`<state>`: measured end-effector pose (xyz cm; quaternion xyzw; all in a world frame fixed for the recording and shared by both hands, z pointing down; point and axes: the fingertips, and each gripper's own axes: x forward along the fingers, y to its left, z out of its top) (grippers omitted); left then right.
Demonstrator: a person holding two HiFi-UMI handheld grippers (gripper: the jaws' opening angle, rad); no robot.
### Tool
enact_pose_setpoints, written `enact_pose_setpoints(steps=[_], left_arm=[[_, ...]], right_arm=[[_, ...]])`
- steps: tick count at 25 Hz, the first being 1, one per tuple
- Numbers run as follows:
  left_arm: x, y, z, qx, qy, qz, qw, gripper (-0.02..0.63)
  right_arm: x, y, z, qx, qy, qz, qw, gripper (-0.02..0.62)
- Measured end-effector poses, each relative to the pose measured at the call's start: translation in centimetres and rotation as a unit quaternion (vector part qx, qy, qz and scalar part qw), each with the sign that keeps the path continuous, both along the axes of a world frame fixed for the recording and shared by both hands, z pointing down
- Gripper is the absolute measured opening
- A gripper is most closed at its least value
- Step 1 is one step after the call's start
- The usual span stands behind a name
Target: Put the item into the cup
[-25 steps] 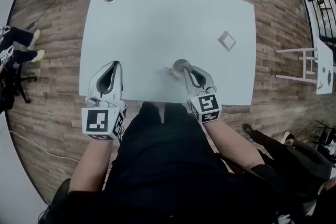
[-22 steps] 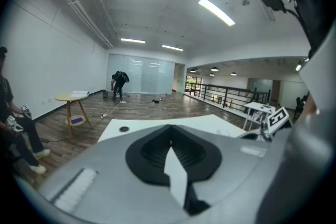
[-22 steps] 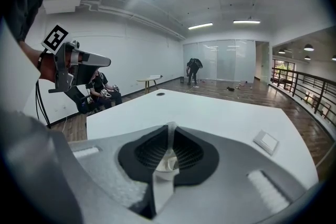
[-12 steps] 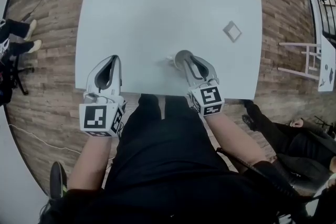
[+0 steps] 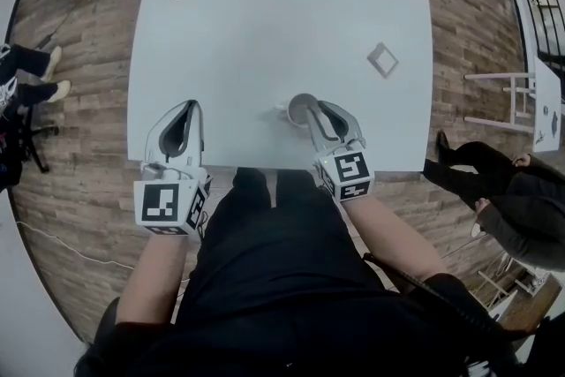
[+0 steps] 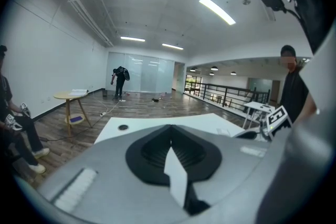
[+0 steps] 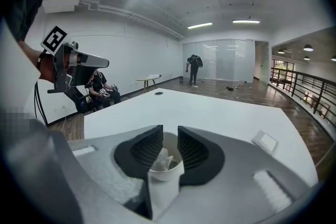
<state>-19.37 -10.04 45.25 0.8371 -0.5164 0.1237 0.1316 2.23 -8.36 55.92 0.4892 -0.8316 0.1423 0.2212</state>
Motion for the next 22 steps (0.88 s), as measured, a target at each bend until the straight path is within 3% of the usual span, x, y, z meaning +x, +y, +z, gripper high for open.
enact_pose_setpoints(steps=[10,22], left_arm=[[1.5,-0.8,-1.8,0.02,0.0,0.023,0.9995,0.008],[3.6,-2.7,-4.6,0.072,0.005,0.049,0.9962,0.008]], right_arm=[[1.8,-0.6,-2.2,0.028,-0.001,0.032,0.999,0.094],[5.4,-2.0,-6.6,0.083,-0.016,0.096,0.992,0.094]])
